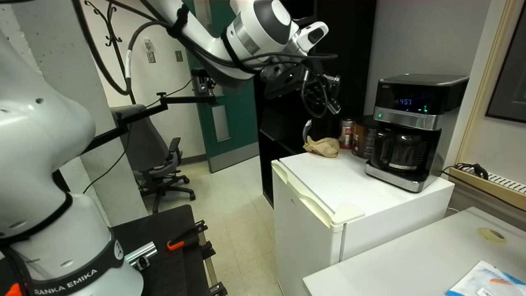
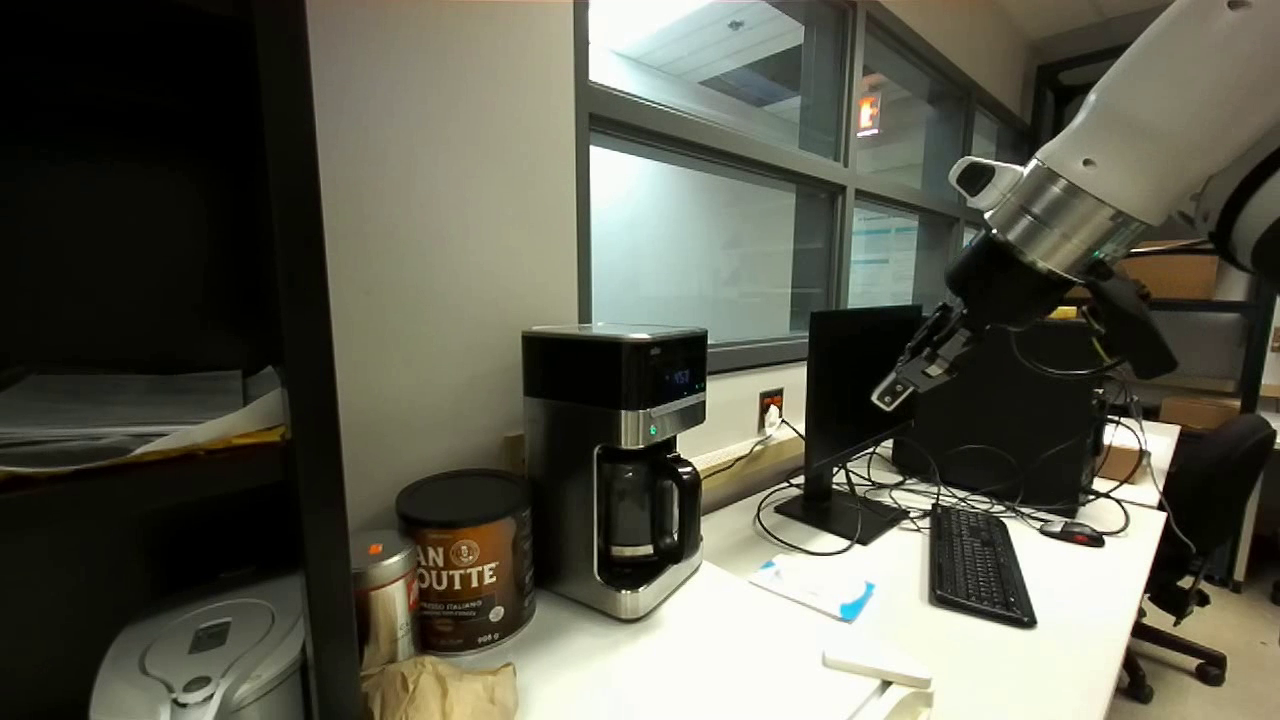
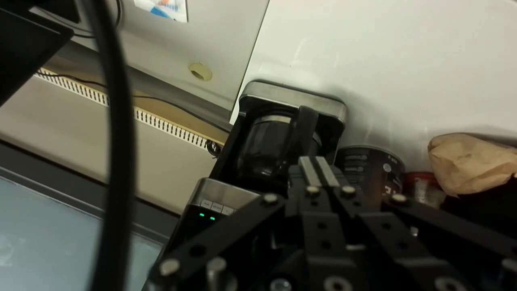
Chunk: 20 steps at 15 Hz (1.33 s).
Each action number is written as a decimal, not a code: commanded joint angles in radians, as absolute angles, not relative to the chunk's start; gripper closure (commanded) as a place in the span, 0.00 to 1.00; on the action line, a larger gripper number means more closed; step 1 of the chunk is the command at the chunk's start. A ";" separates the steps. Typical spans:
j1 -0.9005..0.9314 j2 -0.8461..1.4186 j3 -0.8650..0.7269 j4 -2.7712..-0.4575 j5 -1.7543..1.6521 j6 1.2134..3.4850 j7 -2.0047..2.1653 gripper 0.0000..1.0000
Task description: Press the button on the left side of the coffee machine
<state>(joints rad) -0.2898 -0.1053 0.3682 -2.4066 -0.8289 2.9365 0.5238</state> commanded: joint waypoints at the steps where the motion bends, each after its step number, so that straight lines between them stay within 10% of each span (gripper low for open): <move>1: -0.338 -0.001 0.394 -2.285 -1.046 2.989 0.726 1.00; 20: -0.278 0.485 0.396 -1.814 -2.035 2.874 1.626 1.00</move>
